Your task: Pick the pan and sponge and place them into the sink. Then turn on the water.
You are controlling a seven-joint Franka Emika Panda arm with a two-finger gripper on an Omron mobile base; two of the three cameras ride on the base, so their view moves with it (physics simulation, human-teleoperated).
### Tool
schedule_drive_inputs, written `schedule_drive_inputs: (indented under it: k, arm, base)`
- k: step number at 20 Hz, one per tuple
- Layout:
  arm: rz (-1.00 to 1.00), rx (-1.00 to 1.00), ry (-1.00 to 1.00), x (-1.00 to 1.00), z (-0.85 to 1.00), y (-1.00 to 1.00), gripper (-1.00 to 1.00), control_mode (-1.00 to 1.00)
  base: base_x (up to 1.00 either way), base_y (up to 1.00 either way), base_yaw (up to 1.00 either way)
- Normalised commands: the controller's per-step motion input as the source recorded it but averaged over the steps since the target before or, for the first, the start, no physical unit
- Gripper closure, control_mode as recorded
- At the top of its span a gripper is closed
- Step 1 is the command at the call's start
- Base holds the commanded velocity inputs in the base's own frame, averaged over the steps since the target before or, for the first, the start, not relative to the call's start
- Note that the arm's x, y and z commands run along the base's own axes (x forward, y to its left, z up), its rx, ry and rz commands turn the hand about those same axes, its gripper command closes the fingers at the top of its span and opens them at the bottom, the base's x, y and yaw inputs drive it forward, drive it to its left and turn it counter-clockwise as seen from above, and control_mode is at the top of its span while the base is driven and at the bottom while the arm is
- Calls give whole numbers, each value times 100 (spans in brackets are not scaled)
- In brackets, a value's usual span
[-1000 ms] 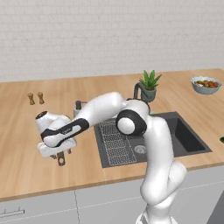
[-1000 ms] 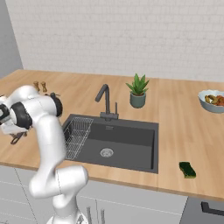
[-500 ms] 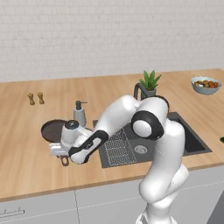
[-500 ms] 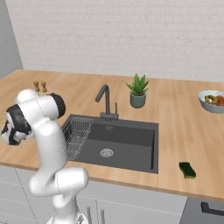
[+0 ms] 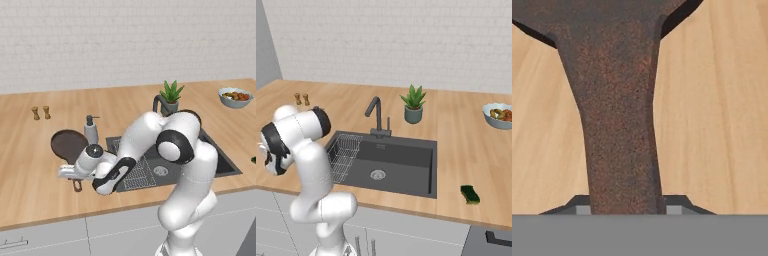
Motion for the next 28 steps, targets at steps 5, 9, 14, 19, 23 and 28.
schedule_drive_inputs:
  k: [5, 9, 14, 19, 23, 28]
  arm:
    - [0, 5, 0, -19, 100, -41, 100, -100]
    - [0, 13, 2, -9, 100, -40, 100, -100]
    - [0, 7, 19, 0, 100, -17, 100, -100]
    - [2, -1, 33, 0, 100, 0, 100, -100]
    - [3, -12, 24, -8, 100, 0, 100, -100]
    - [0, -16, 6, -23, 100, 0, 100, -100]
  base:
    - [0, 0, 0]
    - [0, 0, 0]
    - [0, 0, 0]
    - [0, 0, 0]
    - [0, 0, 0]
    - [0, 0, 0]
